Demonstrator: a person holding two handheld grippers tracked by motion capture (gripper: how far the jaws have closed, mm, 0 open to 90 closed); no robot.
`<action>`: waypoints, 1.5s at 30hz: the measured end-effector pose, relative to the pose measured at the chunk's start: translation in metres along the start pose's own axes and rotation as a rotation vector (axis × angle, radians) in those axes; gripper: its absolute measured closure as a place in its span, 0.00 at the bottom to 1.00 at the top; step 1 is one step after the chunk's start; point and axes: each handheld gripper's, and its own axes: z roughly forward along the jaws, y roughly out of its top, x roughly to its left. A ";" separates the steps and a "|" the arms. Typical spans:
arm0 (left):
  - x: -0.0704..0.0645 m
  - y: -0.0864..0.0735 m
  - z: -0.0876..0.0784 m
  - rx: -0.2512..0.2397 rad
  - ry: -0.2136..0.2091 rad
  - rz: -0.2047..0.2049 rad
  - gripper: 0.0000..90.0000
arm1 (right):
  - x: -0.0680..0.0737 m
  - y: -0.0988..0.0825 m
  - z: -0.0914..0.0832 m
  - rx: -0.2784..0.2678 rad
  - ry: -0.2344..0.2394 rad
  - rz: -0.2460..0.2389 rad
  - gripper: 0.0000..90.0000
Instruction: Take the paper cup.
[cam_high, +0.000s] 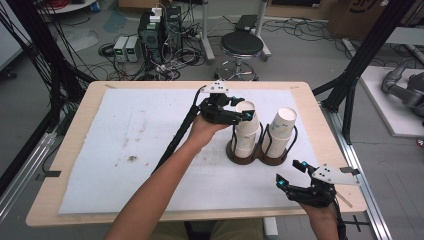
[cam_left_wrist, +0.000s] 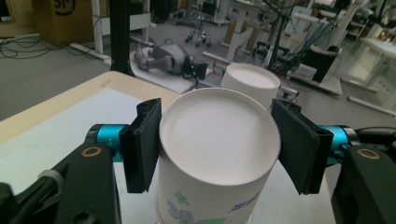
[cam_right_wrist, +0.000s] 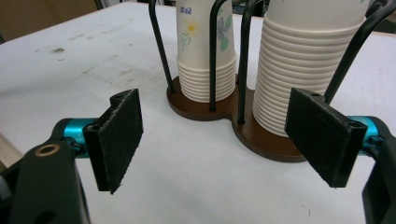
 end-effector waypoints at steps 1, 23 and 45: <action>0.000 0.000 0.000 0.000 0.000 0.000 0.40 | 0.000 0.000 0.000 0.000 0.000 0.000 0.22; -0.007 0.030 -0.086 -0.039 0.035 0.067 0.41 | 0.007 0.002 0.007 0.012 0.015 -0.013 0.22; 0.003 -0.051 -0.188 0.002 0.170 0.066 0.41 | 0.025 0.017 0.025 0.010 0.088 -0.059 0.22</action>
